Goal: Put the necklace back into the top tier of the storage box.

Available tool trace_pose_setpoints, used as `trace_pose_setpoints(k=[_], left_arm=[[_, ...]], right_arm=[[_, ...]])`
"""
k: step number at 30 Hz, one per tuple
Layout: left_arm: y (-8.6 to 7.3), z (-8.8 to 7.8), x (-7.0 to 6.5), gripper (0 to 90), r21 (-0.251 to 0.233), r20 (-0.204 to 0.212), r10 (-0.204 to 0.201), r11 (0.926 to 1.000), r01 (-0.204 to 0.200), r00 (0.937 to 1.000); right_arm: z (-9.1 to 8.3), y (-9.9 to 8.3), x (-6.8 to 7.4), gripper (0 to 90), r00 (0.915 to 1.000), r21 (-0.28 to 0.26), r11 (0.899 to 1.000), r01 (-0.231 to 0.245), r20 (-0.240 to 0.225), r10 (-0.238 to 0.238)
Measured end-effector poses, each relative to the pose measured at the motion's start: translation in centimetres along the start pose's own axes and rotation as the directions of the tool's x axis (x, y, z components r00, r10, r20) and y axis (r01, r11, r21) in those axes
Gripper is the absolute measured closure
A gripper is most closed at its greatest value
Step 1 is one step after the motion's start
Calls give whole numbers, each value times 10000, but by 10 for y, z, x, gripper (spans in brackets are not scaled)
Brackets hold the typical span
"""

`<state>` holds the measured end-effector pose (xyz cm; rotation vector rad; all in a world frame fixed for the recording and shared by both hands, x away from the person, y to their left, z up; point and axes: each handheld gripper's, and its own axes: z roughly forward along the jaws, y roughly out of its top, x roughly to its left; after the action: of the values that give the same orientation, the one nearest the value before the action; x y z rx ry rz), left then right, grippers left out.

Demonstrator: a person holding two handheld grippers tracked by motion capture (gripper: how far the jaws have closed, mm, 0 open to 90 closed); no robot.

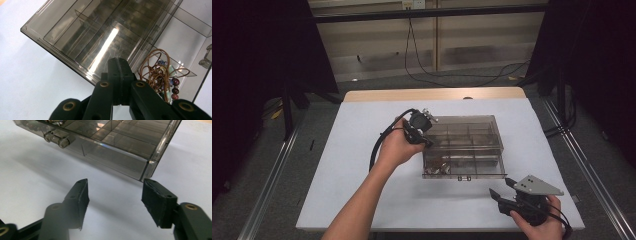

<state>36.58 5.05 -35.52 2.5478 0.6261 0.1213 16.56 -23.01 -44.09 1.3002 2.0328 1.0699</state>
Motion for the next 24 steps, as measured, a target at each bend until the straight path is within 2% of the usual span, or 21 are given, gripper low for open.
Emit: trace_pose_setpoints(k=[8,14,18,24], left_arm=[[0,0,-1,900,-37,-49,-51,10000,51,10000],[1,1,-2,900,-61,-111,-12,10000,11,9999],[1,1,-3,900,-59,-129,-39,10000,38,9999],[1,1,-3,900,-21,-176,15,10000,-15,9998]], right_arm=[[2,2,3,483,9998,83,9999,150,-128,-149],[4,4,7,659,9988,27,9993,377,-310,-376],[7,6,12,736,9975,-34,9983,585,-403,-586],[11,11,17,833,9967,8,9981,619,-518,-617]])
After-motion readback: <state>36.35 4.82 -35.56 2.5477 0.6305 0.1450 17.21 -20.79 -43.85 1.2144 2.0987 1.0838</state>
